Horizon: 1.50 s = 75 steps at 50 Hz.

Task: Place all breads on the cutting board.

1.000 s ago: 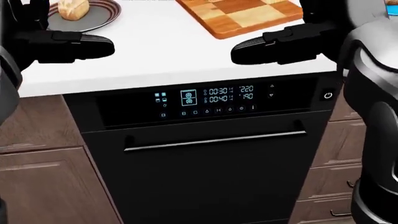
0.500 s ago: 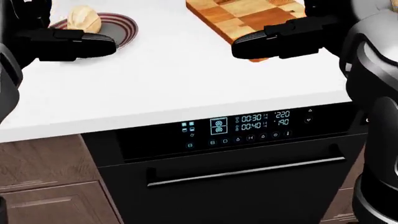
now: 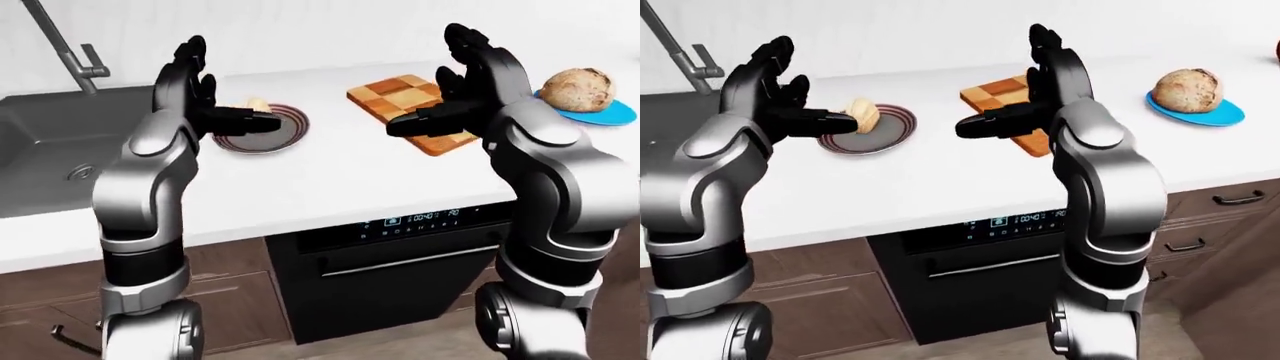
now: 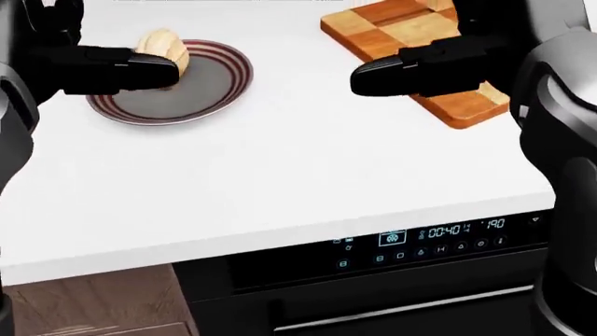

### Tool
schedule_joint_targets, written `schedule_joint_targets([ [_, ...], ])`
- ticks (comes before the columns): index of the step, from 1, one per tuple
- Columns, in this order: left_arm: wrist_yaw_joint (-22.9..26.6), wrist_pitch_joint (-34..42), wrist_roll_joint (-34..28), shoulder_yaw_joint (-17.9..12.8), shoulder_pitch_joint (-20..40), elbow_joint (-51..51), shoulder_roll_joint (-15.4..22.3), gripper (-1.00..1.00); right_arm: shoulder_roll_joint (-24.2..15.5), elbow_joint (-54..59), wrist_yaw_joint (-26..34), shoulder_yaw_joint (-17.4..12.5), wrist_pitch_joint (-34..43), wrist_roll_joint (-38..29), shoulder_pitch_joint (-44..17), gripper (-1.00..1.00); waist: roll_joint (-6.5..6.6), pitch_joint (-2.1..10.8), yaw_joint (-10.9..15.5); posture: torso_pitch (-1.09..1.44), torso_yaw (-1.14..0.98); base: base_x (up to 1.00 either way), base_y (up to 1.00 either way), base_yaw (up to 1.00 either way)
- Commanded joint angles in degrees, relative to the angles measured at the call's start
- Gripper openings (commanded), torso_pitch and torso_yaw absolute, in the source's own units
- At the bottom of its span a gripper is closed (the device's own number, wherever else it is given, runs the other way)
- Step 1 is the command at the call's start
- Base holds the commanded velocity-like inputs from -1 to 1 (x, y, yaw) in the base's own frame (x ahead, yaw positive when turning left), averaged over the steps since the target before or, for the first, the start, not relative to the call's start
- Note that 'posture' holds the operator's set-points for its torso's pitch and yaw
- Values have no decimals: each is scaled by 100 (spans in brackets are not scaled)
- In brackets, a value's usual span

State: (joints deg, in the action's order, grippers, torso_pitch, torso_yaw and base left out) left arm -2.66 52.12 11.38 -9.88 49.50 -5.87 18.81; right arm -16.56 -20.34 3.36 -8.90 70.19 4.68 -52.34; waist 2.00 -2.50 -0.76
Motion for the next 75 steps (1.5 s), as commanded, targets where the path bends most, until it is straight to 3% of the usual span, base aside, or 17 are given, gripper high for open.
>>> schedule_joint_targets([
  [1,-29,-162,-52,-87,202,-159,92,100,-21,-100,-1,-7,-176,49,-160,100,88,148,10,0,0,15,13,0],
  [2,-30,-151,-53,-84,200,-174,88,100,-20,-96,-3,-11,-196,58,-147,100,341,229,11,0,0,16,11,0],
  [3,-29,-149,-54,-84,200,-177,87,100,-21,-95,-6,-11,-198,62,-146,100,159,202,56,0,0,16,11,0],
  [4,-28,-153,-57,-88,195,-177,86,100,-30,-110,-13,-9,-180,68,-147,100,272,180,11,0,0,15,9,0],
  [11,-25,-108,-50,-106,169,-243,86,100,-33,-106,-29,30,-215,95,-115,100,12,179,86,0,0,15,5,0],
  [15,-16,-114,-39,-127,176,-231,104,100,-24,-93,-30,47,-197,92,-151,100,-206,176,123,0,0,17,0,0],
  [18,-21,-112,-31,-119,196,-218,105,100,-28,-104,-40,33,-169,93,-165,100,-570,237,170,0,0,17,0,0],
  [24,-21,-118,-33,-103,216,-194,104,100,-31,-93,-60,21,-155,108,-198,100,-398,186,113,0,0,17,0,0],
  [29,-21,-99,-29,-108,238,-200,108,100,-25,-52,-74,30,-199,112,-195,100,-80,81,60,0,0,15,0,0],
  [31,-23,-90,-24,-108,238,-211,106,100,-13,-43,-91,47,-235,95,-158,100,115,153,14,0,0,0,0,0],
  [42,-35,-67,10,-123,165,-290,105,100,-22,-54,-64,92,-139,5,-210,100,-26,289,226,0,0,-3,0,50],
  [46,-29,-50,20,-132,149,-315,117,100,8,-1,-85,63,-206,-19,-201,100,-255,-14,125,0,0,-4,0,50],
  [48,-18,-49,28,-135,147,-323,123,100,-18,-8,-98,51,-191,-38,-197,100,-623,75,108,0,0,0,0,0],
  [49,-13,-31,34,-132,134,-349,122,100,-17,-5,-94,50,-192,-34,-195,100,-428,-4,94,0,0,0,0,0],
  [55,57,-137,4,-80,56,-278,84,100,-60,4,-105,51,-143,-46,-300,100,-298,62,110,0,0,0,0,0],
  [59,218,-446,-106,10,123,160,62,100,-106,72,-45,69,-178,-61,-360,100,34,100,37,0,0,0,0,0],
  [75,886,-1426,-1122,366,1142,2136,-197,100,-122,60,55,23,-251,-102,-260,100,-221,209,147,0,0,0,0,0],
])
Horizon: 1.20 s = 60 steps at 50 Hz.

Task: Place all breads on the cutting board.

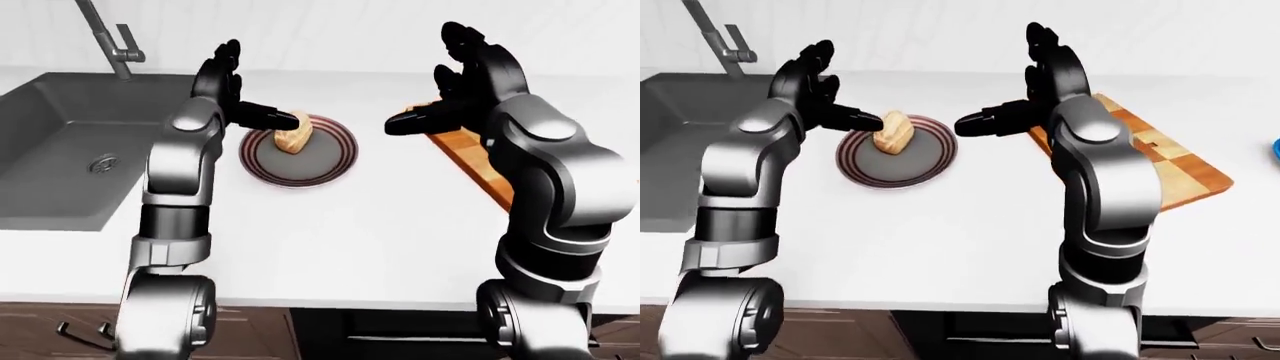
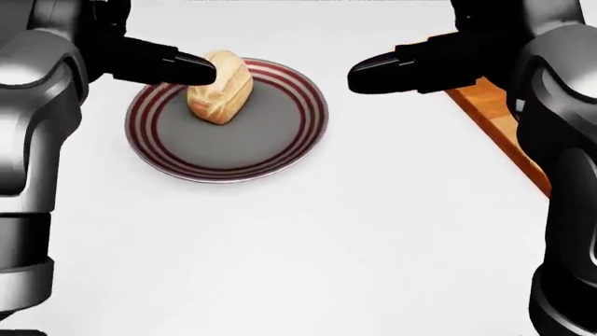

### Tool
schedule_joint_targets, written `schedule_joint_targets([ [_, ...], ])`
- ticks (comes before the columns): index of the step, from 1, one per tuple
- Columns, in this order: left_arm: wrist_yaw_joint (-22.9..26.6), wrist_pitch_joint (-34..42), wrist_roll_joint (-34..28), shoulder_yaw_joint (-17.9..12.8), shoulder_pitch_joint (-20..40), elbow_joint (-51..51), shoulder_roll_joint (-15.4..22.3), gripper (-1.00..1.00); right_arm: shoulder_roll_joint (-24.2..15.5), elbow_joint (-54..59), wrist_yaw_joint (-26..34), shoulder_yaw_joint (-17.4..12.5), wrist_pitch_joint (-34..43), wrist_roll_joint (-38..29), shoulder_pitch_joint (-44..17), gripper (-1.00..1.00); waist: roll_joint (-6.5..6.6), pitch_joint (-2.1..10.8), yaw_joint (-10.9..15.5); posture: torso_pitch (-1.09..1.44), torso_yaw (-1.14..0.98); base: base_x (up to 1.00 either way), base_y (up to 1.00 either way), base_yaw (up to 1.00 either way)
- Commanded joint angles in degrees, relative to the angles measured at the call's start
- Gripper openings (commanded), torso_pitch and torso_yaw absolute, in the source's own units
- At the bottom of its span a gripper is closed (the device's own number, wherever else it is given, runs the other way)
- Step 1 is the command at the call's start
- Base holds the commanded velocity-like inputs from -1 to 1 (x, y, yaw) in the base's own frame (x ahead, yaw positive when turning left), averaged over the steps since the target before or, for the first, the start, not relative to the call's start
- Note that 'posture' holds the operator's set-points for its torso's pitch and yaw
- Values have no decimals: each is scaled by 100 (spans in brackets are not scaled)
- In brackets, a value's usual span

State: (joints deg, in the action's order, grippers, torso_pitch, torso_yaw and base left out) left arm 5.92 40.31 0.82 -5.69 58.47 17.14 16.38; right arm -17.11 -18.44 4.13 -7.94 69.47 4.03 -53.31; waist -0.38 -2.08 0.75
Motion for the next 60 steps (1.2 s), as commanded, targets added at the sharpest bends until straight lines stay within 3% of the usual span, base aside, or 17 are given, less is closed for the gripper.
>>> schedule_joint_targets([
  [1,43,-230,-85,-51,334,-81,38,100,-67,-148,-27,-78,-159,-36,-162,100,13,173,-3,0,0,0,0,0],
  [9,400,-298,-390,102,699,392,-4,100,-61,-187,-54,-104,-173,-9,-104,100,13,175,-16,0,0,0,0,0],
  [15,474,-814,-665,112,738,1104,-89,100,-79,-260,-74,-121,-108,19,-98,100,11,179,-17,0,0,0,0,0],
  [17,488,-982,-807,156,739,1267,-77,79,-74,-274,-83,-115,-103,29,-95,100,6,182,-23,0,0,0,0,0],
  [25,590,-1143,-1023,127,670,1389,-127,68,-60,-335,-118,-133,-97,69,-33,100,-20,168,-31,0,0,0,0,0],
  [44,536,-1864,-1554,303,685,2240,-475,59,-129,-416,-170,-217,-103,207,56,100,-59,177,0,0,0,0,0,0],
  [60,387,-2106,-1666,252,986,2827,-453,50,-146,-548,-250,-240,-55,304,116,100,-62,205,-6,0,0,0,0,0],
])
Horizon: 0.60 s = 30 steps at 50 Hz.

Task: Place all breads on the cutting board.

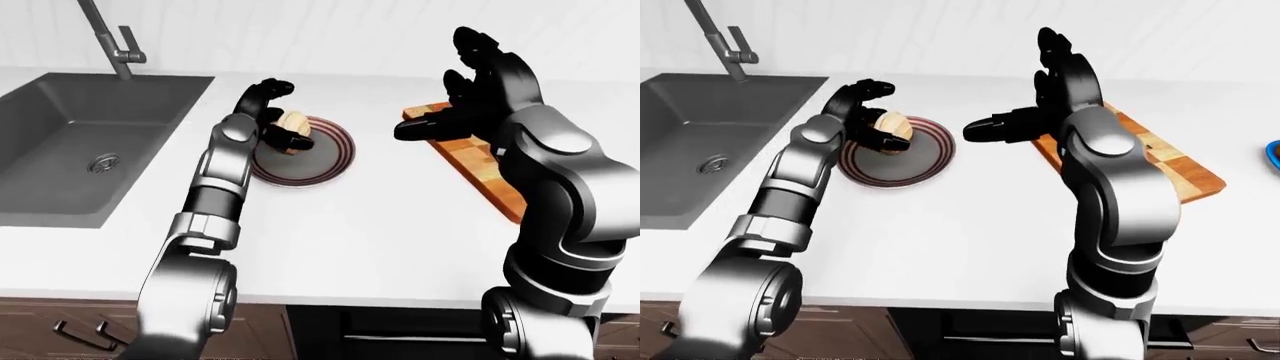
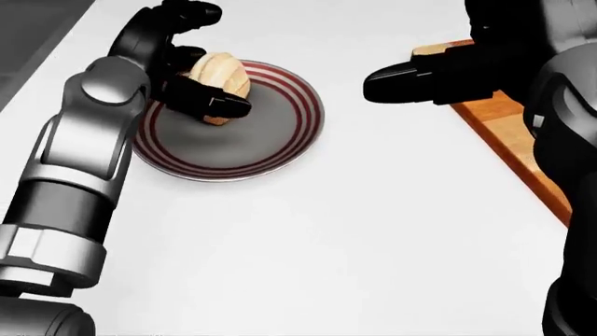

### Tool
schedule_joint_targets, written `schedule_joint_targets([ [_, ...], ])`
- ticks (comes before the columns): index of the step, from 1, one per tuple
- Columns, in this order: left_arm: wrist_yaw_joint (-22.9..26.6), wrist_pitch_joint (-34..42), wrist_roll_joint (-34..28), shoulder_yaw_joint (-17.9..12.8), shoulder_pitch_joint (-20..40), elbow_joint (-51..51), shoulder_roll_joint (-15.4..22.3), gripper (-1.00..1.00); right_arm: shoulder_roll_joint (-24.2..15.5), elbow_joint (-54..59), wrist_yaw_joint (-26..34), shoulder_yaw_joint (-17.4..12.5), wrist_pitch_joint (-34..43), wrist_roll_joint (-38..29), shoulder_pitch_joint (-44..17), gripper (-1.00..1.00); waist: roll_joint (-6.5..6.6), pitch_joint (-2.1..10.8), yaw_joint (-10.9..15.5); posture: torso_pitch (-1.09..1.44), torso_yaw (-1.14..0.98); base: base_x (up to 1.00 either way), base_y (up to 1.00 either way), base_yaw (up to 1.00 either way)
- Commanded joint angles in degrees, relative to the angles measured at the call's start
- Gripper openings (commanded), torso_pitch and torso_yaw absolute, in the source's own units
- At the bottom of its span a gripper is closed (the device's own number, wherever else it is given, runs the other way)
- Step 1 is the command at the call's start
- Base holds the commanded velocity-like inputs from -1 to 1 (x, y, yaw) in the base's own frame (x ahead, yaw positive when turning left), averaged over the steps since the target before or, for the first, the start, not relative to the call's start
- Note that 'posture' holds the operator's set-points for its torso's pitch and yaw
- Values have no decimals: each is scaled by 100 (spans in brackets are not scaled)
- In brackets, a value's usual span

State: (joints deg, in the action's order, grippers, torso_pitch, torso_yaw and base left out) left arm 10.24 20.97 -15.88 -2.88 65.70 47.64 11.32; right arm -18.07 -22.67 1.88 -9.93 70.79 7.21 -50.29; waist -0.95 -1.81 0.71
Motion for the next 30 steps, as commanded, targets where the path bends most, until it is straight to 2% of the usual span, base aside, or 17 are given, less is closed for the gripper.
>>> schedule_joint_targets([
  [1,-51,-184,10,-32,282,-195,53,48,-46,-125,-28,-34,-185,-11,-187,100,-5,180,-1,0,0,0,0,0],
  [4,-73,-239,5,-27,301,-123,58,43,-36,-111,-38,-31,-223,-8,-157,100,-5,182,-1,0,0,0,0,0],
  [9,-69,-189,-25,-7,279,-207,51,44,-52,-183,-56,-54,-112,22,-211,100,-1,189,-3,0,0,0,0,0],
  [11,-73,-182,-36,-1,280,-220,39,35,-58,-186,-57,-61,-132,29,-182,100,0,188,-3,0,0,0,0,0],
  [16,-165,-419,-250,54,249,-97,56,35,-61,-206,-81,-73,-126,54,-171,100,-6,190,-5,0,0,0,0,0],
  [25,-147,-433,-364,27,265,-112,64,21,-66,-133,-105,-61,-195,83,-185,100,-4,198,-11,0,0,0,0,0],
  [28,-190,-484,-352,2,330,-16,65,0,-58,-79,-113,-41,-243,83,-194,100,-3,195,-12,0,0,0,0,0],
  [30,-209,-484,-354,-1,347,3,75,-31,-59,-69,-115,-39,-242,87,-202,100,-4,192,-12,0,0,0,0,0],
])
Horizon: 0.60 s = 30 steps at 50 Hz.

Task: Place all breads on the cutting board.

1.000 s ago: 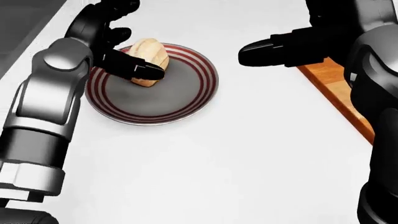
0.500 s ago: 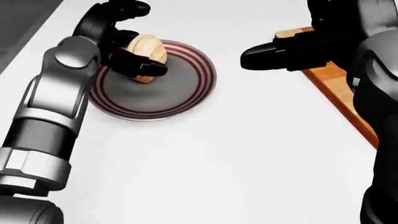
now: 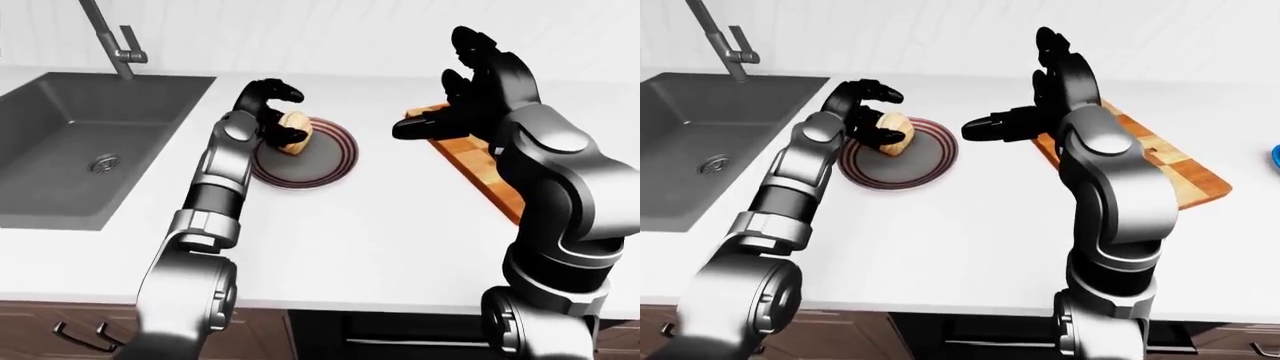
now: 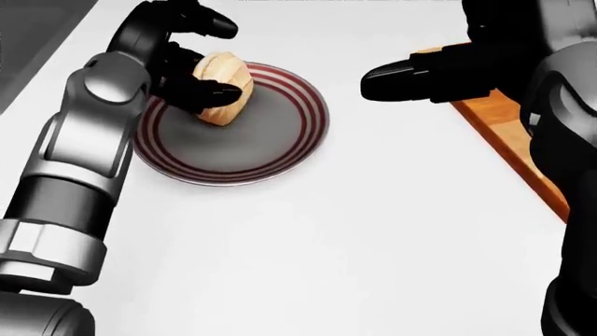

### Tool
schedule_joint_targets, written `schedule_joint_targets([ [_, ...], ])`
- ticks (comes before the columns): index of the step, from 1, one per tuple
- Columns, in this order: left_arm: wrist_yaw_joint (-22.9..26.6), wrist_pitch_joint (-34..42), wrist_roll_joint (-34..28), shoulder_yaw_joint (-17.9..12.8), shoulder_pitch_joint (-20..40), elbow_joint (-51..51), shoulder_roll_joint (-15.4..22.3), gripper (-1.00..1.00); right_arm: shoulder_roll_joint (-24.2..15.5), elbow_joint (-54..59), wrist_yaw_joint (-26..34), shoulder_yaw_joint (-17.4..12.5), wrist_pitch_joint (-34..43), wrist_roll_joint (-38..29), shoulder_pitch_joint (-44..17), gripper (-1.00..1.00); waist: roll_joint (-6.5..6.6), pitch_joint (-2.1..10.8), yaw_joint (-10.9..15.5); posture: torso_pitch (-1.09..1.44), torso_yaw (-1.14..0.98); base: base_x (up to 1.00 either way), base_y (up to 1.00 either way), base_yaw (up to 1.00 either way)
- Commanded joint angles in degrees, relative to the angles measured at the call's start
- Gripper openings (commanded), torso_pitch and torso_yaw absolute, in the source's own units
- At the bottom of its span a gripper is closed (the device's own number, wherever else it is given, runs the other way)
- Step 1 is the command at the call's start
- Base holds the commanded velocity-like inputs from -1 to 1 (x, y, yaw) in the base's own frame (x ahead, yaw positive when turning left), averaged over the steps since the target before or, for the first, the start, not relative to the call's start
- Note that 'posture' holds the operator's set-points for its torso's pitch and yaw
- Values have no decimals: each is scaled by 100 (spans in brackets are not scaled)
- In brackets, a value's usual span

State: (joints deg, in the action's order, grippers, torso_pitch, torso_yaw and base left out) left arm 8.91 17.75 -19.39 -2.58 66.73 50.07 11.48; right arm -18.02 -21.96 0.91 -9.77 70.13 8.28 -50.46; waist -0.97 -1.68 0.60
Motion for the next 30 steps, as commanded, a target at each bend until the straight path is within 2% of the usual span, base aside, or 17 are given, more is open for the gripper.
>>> schedule_joint_targets([
  [1,-84,-165,-4,-32,250,-237,65,-31,-68,-136,-18,-60,-167,-15,-202,100,-1,180,-1,0,0,0,0,0],
  [9,-155,-246,-8,-32,334,-79,66,-36,-86,-181,-31,-84,-120,11,-215,100,-1,174,0,0,0,0,0,0],
  [10,-147,-205,4,-43,375,-88,73,-46,-83,-164,-30,-85,-159,13,-193,100,-3,172,0,0,0,0,0,0],
  [11,-148,-192,38,-73,444,-69,91,-66,-73,-169,-44,-85,-156,15,-192,100,-4,172,-1,0,0,0,0,0],
  [12,-135,-158,92,-107,514,-57,103,-100,-64,-182,-53,-87,-142,23,-190,100,-5,172,-1,0,0,0,0,0],
  [18,-121,265,538,-308,921,-303,271,-100,-97,-149,-83,-88,-72,60,-346,100,-5,150,-6,0,0,0,0,0],
  [22,-87,946,1048,-512,1417,-751,497,-100,-137,140,-87,-36,-209,28,-500,100,10,126,-16,0,0,0,0,0],
  [24,-40,1154,1210,-483,1576,-853,614,-100,-158,303,-85,-24,-231,16,-658,100,16,115,-23,0,0,0,0,0],
  [27,-99,1465,1356,-461,1495,-1274,703,-100,-234,664,-59,-4,-286,-15,-947,100,37,87,-29,0,0,0,0,0],
  [30,-196,1900,1644,-594,1306,-1792,750,-100,-374,892,-21,69,-159,-85,-1341,100,70,76,-29,0,0,0,0,0],
])
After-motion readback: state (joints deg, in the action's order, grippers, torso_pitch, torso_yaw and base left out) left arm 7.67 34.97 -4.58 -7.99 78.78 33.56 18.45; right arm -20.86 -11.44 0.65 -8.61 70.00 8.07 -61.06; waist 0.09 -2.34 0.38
